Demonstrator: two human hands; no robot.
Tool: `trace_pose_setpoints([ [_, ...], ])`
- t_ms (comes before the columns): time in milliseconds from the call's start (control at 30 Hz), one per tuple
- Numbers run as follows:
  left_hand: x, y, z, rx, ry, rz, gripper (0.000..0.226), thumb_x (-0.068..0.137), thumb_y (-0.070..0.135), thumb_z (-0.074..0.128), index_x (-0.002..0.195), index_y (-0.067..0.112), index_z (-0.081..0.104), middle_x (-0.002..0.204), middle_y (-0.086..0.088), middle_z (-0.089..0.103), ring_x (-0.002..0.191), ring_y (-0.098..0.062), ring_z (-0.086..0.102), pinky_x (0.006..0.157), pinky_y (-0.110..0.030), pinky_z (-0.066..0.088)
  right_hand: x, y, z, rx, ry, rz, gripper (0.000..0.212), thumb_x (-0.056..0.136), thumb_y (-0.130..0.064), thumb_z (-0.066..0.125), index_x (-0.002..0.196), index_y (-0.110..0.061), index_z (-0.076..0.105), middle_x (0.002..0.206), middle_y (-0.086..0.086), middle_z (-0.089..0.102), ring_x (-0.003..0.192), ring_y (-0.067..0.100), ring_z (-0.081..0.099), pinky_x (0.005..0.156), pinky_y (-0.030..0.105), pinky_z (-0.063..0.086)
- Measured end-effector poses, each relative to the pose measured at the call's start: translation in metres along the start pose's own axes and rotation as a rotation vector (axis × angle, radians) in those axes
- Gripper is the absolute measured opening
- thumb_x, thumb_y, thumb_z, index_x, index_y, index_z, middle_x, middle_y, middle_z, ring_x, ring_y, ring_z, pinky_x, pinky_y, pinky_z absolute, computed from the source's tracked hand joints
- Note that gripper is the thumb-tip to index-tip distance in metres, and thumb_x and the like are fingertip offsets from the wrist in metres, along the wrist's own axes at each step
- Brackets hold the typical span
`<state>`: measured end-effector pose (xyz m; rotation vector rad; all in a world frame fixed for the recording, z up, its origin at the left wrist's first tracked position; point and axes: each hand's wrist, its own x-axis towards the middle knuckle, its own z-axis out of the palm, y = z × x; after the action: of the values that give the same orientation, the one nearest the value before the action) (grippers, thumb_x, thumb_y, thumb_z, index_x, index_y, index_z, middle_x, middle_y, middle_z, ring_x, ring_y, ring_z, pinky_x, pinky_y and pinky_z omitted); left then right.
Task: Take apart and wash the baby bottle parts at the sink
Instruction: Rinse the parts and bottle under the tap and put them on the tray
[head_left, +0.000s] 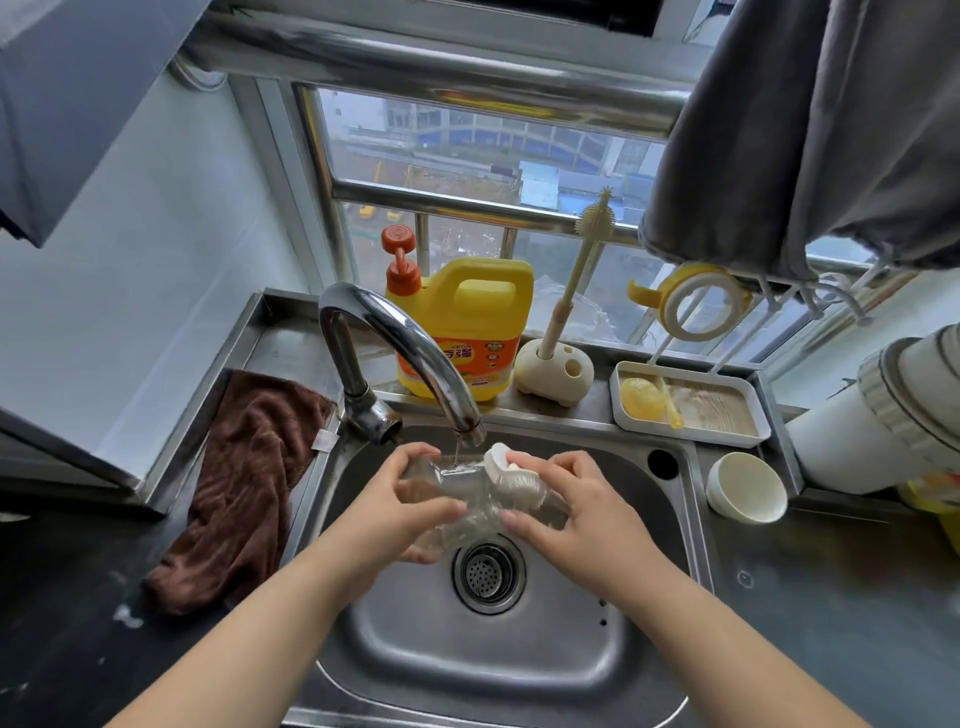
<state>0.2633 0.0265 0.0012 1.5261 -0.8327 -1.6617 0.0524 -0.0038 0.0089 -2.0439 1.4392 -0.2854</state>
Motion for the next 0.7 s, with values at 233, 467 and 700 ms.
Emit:
trace_pose_setpoints([
  [233,0.003,-0.005,0.006,0.329,0.109,0.264,0.080,0.046,0.037,0.084,0.116,0.041,0.045,0.117,0.012,0.056,0.108,-0.004,0.057,0.084,-0.012,0.043,-0.006,-0.028,0.000,-0.070,0.077,-0.168,0.049,0.087,-0.067,0.018,0.131,-0.060,0.038,0.104,-0.022,0.036,0.083,0.002,0.050,0.067,0.023,0.042],
  [467,-0.002,-0.007,0.007,0.481,0.052,0.357,0.083,0.061,0.019,0.086,0.108,0.058,0.030,0.117,0.025,0.032,0.106,0.011,0.043,0.083,0.001,0.036,0.005,-0.012,-0.012,-0.160,0.103,-0.011,0.039,0.095,-0.058,0.032,0.132,-0.054,0.043,0.105,-0.018,0.037,0.088,0.004,0.052,0.068,0.025,0.037],
  [700,-0.001,-0.010,-0.001,0.490,0.081,0.409,0.083,0.053,0.020,0.085,0.113,0.054,0.039,0.117,0.014,0.045,0.102,0.014,0.047,0.083,-0.002,0.040,-0.010,-0.008,-0.010,-0.217,0.106,-0.035,0.046,0.091,-0.065,0.026,0.131,-0.055,0.044,0.103,-0.020,0.036,0.079,0.001,0.049,0.061,0.021,0.036],
])
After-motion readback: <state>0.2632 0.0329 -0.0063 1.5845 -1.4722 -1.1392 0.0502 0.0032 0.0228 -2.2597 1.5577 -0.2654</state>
